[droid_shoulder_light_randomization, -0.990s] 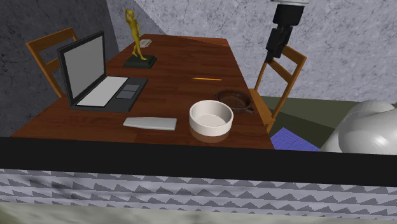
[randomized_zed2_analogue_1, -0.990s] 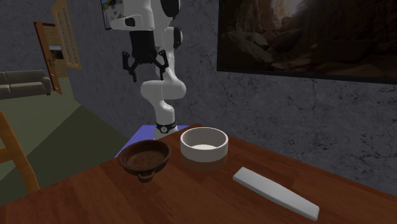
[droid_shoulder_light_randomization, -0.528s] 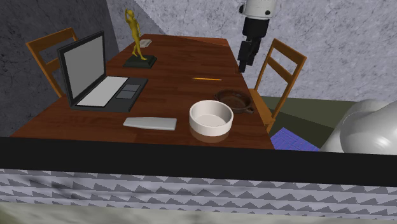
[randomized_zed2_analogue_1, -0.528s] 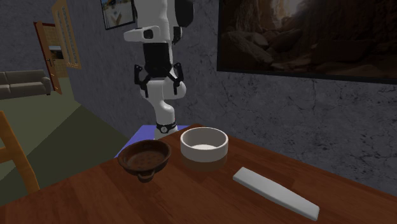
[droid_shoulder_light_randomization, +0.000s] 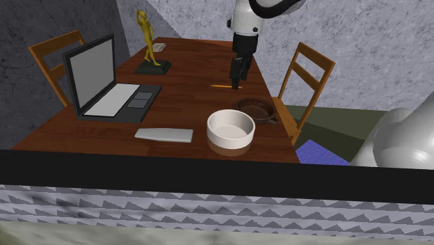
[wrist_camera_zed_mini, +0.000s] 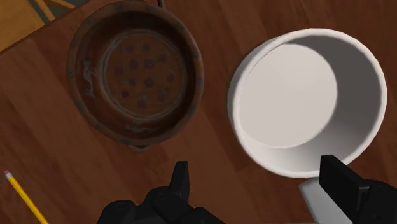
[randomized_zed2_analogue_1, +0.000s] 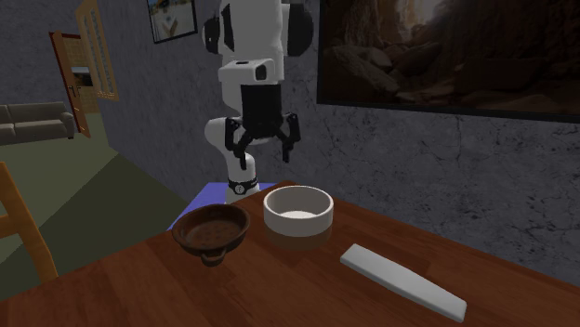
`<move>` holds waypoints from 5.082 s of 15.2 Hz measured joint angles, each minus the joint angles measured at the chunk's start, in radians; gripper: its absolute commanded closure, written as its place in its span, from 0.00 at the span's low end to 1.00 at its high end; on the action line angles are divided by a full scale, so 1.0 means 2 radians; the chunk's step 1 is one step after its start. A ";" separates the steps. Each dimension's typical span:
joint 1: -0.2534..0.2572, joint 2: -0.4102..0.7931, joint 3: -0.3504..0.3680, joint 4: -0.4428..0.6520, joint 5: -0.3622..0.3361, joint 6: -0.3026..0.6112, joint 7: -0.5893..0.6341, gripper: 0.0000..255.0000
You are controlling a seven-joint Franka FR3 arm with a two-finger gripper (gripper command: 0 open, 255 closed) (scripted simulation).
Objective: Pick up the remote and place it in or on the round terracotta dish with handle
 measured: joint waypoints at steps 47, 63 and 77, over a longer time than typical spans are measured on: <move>0.123 0.427 0.069 0.312 -0.126 0.104 0.024 1.00; 0.121 0.395 0.075 0.351 -0.115 0.035 0.017 1.00; 0.087 0.310 0.077 0.295 -0.091 0.009 -0.018 1.00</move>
